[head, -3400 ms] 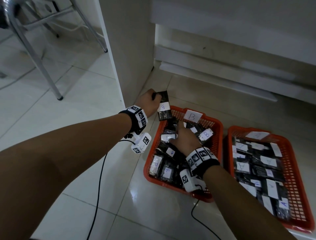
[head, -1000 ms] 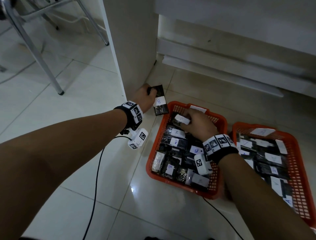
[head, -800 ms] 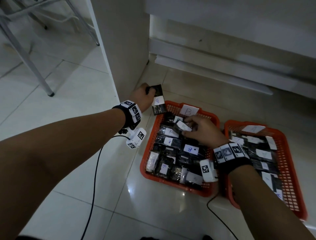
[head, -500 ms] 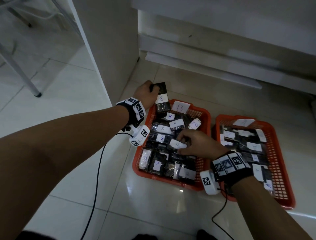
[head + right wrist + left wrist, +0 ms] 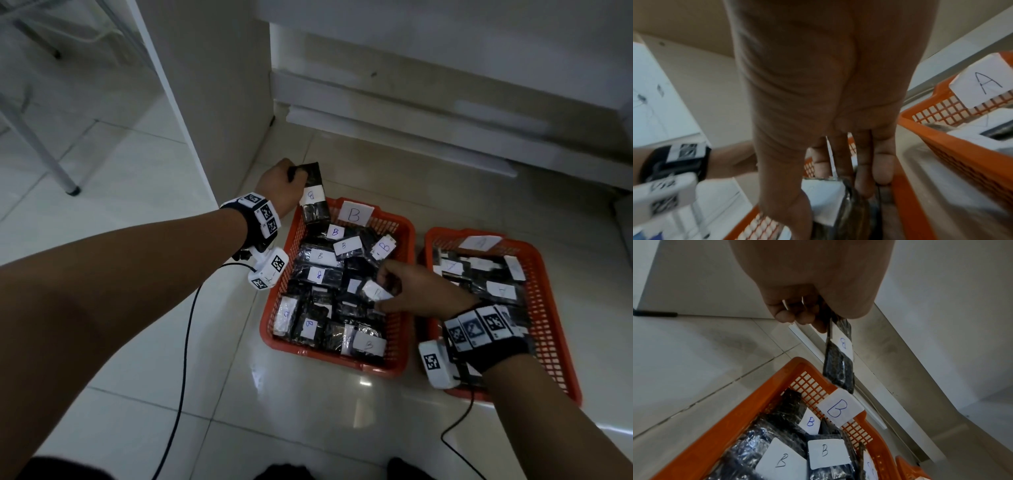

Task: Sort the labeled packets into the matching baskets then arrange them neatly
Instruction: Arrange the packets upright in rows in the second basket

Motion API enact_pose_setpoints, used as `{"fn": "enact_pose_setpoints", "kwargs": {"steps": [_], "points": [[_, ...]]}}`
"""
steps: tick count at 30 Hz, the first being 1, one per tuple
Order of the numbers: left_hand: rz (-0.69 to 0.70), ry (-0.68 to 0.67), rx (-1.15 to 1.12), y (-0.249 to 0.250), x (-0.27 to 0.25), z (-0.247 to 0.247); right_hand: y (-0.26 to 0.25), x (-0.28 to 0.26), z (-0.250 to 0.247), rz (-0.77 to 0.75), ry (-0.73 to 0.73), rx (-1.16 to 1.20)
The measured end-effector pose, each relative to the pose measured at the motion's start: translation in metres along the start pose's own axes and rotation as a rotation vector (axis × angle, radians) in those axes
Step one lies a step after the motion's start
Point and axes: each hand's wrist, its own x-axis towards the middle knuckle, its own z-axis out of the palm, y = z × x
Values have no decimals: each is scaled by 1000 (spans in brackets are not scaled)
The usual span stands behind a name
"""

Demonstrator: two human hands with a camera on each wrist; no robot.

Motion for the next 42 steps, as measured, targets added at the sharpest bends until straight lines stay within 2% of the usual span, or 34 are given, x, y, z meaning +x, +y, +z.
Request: {"fn": "enact_pose_setpoints", "kwargs": {"steps": [5, 9, 15, 19, 22, 27, 35, 39, 42], "points": [[15, 6, 41, 6, -2, 2, -10, -2, 33, -91, -17, -41], [18, -4, 13, 11, -5, 6, -30, 10, 59, -150, 48, -100], [17, 5, 28, 10, -7, 2, -60, 45, 69, -195, 212, -44], [2, 26, 21, 5, -6, -8, -72, 66, 78, -254, 160, 10], [-6, 46, 22, 2, -4, -16, -73, 76, 87, -225, 93, -24], [-5, 66, 23, -2, -4, -28, -73, 83, 87, -194, 122, 69], [-19, 81, 28, -6, -4, -31, -86, 91, 96, -103, 146, -59], [-22, 78, 28, -6, -3, -31, -83, 86, 81, -130, 124, -27], [-30, 61, 34, -7, -2, -29, -74, 78, 59, -123, 167, 51]]}}
